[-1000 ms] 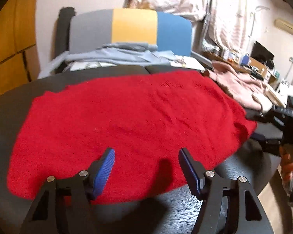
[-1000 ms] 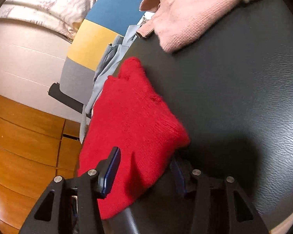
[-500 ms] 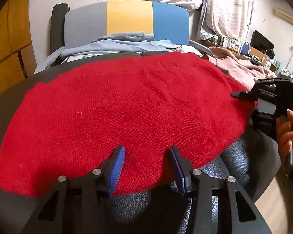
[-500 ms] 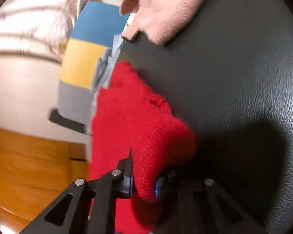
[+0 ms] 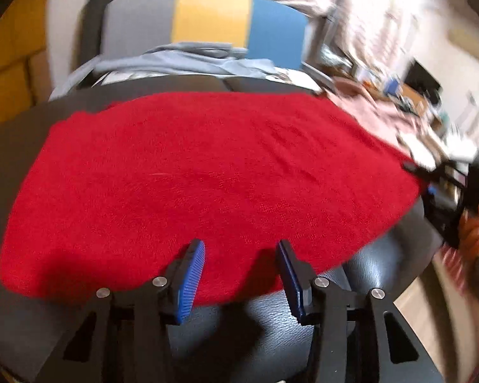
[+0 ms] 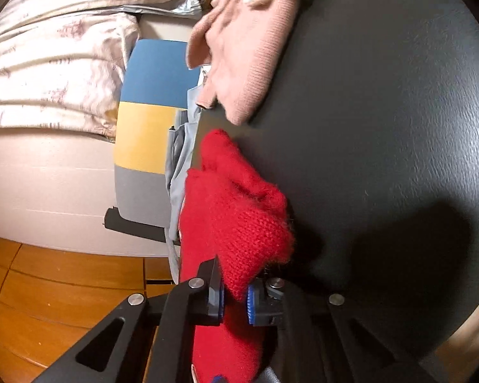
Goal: Fold clothes
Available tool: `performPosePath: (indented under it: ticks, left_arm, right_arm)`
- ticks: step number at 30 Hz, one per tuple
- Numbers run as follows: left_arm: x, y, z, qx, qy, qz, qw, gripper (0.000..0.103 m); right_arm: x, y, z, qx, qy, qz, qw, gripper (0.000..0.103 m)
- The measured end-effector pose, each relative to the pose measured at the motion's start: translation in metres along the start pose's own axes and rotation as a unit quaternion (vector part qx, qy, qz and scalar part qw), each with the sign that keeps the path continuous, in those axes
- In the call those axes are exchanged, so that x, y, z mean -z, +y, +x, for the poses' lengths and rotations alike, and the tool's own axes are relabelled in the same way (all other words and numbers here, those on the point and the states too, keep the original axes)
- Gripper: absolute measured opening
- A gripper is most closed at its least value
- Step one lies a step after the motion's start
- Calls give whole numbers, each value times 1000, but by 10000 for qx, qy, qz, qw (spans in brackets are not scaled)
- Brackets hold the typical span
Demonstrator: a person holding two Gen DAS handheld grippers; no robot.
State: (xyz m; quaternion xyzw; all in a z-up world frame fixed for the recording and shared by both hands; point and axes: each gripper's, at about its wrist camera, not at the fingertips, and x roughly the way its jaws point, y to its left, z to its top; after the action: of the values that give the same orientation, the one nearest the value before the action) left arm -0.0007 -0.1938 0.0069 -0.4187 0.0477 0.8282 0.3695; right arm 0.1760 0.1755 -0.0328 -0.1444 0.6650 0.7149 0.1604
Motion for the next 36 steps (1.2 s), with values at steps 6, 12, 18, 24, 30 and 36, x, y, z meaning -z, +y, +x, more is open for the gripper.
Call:
performPosePath:
  ticks: [6,12,18,24,30,36]
  left_arm:
    - [-15,85,-24,-707,-316,-910,9928,48]
    - [-8,137,-21,-1103,-187,-1302,9852,48]
    - [3,133,-14,-1277,-111,-919,9875,53]
    - [9,133,-14,-1281,-123,-737,9889,58]
    - [9,142,-31,-1102,-252,-1049,9880,56]
    - [24,150,-35,-1221,-103,-943,9880,57]
  right_arm:
    - [6,18,21,356,216,-246,9988,30]
    - [5,14,21,820,24,-371,9959,37]
    - [-5,2,39,689,34,-41,9976,30]
    - [-7,1,54,551,111,177,9983,10]
    - [6,74,65,277,195,-662,9972,8]
    - [60,171,100,-203,698,-1869,9797,8]
